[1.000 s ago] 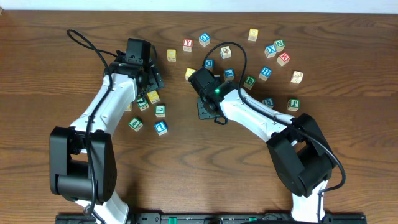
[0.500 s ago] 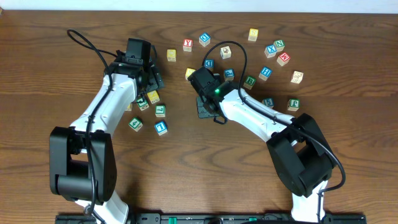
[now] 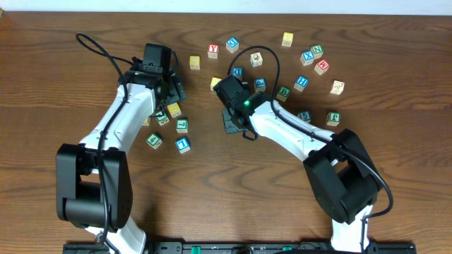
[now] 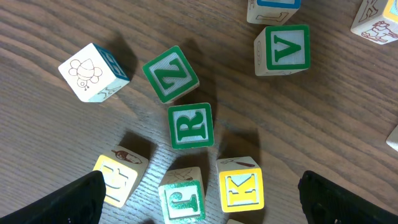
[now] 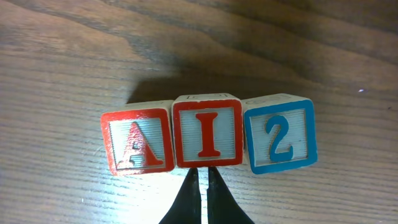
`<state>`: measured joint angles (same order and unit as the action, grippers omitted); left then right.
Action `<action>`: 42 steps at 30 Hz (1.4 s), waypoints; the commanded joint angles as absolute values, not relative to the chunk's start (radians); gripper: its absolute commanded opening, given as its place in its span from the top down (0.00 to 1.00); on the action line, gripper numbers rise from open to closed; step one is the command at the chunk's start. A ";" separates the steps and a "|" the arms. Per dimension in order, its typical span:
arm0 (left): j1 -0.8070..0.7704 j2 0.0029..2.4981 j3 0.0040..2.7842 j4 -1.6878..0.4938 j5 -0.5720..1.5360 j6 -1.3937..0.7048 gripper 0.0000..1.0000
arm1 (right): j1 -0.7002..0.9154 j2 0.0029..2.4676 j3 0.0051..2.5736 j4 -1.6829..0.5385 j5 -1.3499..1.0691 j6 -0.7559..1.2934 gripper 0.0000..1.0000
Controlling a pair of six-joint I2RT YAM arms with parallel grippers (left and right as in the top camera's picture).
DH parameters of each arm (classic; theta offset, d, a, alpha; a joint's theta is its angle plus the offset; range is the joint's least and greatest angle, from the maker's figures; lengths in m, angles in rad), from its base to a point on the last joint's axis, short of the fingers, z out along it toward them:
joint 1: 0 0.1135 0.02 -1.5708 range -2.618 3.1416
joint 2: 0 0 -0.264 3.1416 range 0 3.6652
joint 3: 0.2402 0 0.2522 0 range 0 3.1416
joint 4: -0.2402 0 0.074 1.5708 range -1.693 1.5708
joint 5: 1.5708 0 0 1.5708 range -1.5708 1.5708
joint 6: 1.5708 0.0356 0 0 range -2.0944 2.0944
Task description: Spell out AI2
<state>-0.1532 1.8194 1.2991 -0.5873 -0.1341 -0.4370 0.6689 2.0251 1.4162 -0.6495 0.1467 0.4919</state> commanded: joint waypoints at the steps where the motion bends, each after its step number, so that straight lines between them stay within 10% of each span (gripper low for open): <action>1: -0.152 1.819 1.300 -0.590 -0.147 -0.430 0.02 | 0.668 1.937 1.422 -0.648 0.156 0.470 0.99; 42: -0.154 1.825 1.298 -0.605 0.046 -0.430 0.02 | 0.506 2.016 1.396 -0.670 0.060 0.530 0.99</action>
